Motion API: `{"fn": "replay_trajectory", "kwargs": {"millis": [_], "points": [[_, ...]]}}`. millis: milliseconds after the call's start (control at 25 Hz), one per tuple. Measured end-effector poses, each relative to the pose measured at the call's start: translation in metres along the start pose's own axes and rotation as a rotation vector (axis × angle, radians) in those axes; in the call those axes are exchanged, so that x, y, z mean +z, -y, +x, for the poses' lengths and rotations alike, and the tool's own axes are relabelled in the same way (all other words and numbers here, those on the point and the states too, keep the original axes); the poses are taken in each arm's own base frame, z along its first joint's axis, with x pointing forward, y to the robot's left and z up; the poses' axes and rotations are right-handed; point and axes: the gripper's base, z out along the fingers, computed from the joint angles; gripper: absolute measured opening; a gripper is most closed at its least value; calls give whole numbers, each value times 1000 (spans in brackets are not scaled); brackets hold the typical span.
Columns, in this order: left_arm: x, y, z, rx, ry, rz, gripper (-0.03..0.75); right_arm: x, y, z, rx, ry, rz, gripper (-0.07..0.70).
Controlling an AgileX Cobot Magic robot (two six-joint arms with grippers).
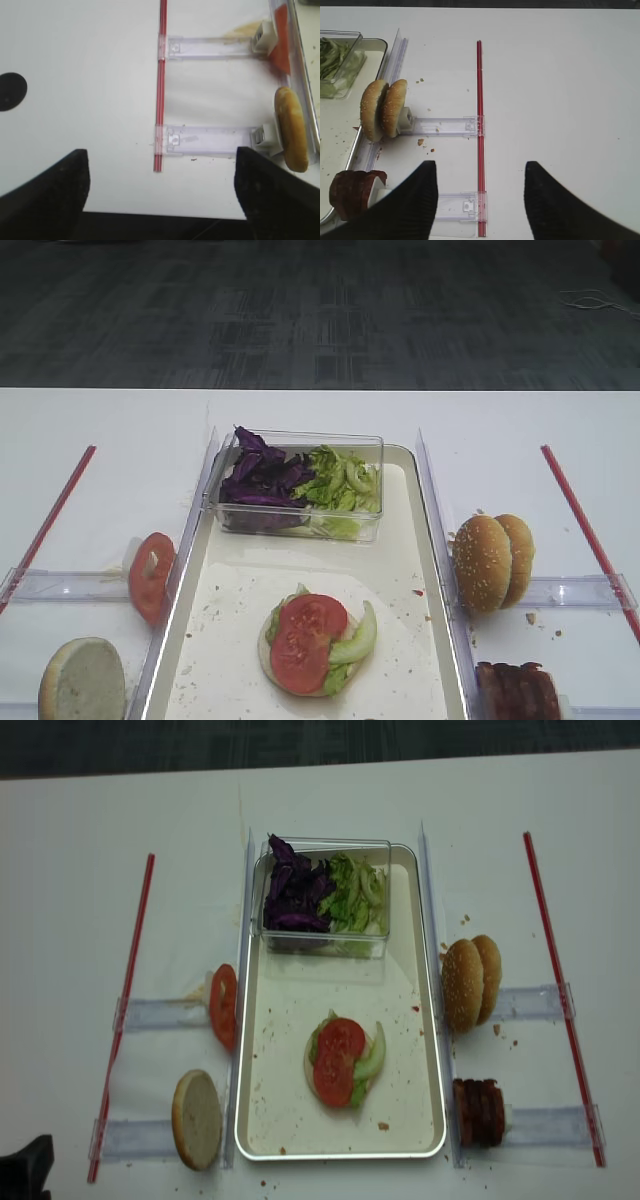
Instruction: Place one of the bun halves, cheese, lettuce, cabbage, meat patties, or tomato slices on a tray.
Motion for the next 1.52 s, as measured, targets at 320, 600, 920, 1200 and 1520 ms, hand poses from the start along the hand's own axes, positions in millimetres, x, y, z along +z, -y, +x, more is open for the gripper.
{"fn": "replay_trajectory", "kwargs": {"millis": [320, 600, 920, 1200, 1520], "points": [[-20, -4, 20, -7, 204, 18, 567, 0, 0, 0, 0, 0, 0, 433], [-22, -4, 22, 9, 217, 19, 565, 0, 0, 0, -1, 0, 2, 433], [-22, -4, 22, 11, 217, 20, 564, 0, 0, 0, -1, 0, 2, 433], [-22, -4, 22, 10, 218, 19, 564, 0, 0, 0, 3, 0, 2, 431], [-22, -4, 22, 10, 218, 19, 564, 0, 0, 0, 3, 2, 2, 429]]}}
